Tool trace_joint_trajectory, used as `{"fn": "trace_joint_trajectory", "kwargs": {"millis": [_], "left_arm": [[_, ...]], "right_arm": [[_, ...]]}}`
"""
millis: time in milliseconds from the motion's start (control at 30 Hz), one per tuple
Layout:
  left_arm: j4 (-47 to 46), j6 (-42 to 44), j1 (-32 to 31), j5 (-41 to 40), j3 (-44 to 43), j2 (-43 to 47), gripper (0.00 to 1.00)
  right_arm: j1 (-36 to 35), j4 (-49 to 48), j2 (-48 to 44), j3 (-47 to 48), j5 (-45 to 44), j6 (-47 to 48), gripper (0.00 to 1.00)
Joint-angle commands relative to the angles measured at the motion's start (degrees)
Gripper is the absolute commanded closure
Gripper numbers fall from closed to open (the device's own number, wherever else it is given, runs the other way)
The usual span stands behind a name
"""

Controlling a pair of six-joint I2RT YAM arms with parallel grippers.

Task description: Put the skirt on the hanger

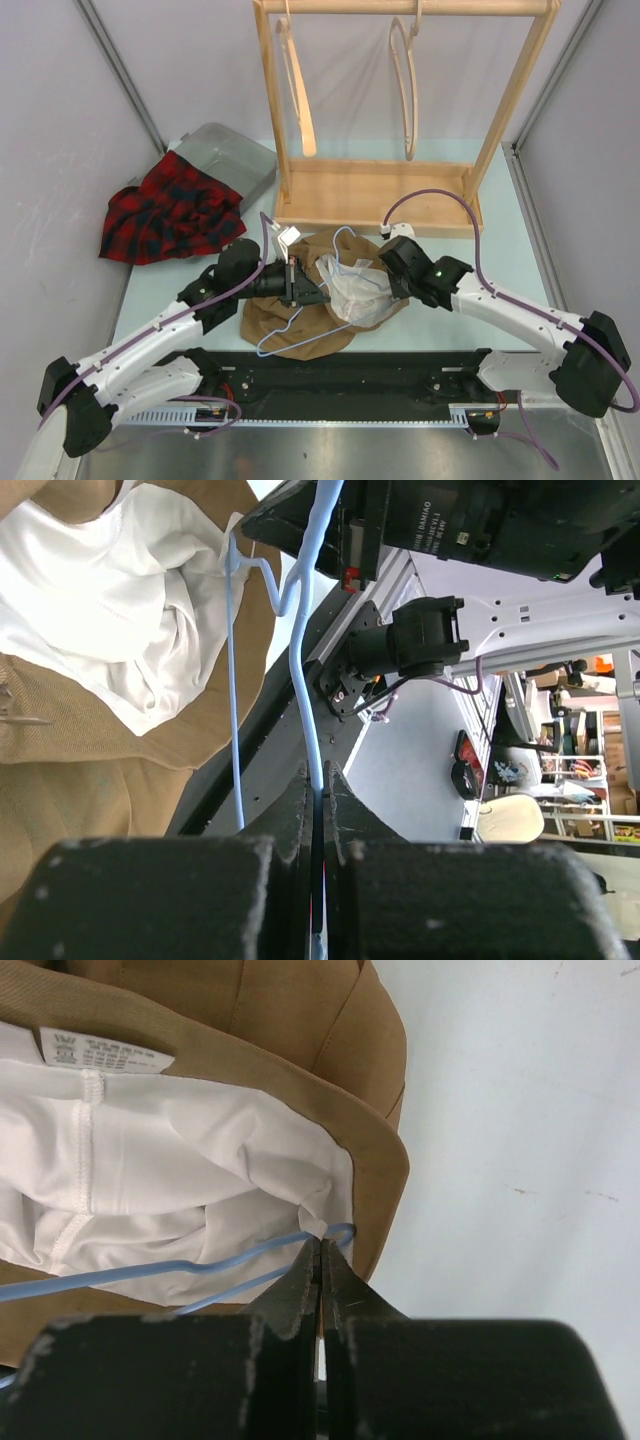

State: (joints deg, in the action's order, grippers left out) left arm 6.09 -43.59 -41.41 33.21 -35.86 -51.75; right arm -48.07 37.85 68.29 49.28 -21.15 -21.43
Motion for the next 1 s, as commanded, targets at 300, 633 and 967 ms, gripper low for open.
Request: {"fn": "trace_joint_trajectory", "kwargs": {"millis": [300,633,967], "left_arm": [[-19.79,-2.9,-0.25,-0.08,5.52,0.95,1.0],[-27.52,-2.55,-0.34,2.38,7.82,-2.57,1.0],[-32.36,-2.46,-0.6,4.67,9.31,-4.06,1.0]], "right_arm": [[-0.35,-2.34,-3.69,-0.94,1.11,-5.46,1.0],[-0.35,-3.21,-5.45,-0.41,1.98,-5.73,1.0],[-0.44,-6.64,-7.21,-2.25,9.72,-4.32,1.0]]}}
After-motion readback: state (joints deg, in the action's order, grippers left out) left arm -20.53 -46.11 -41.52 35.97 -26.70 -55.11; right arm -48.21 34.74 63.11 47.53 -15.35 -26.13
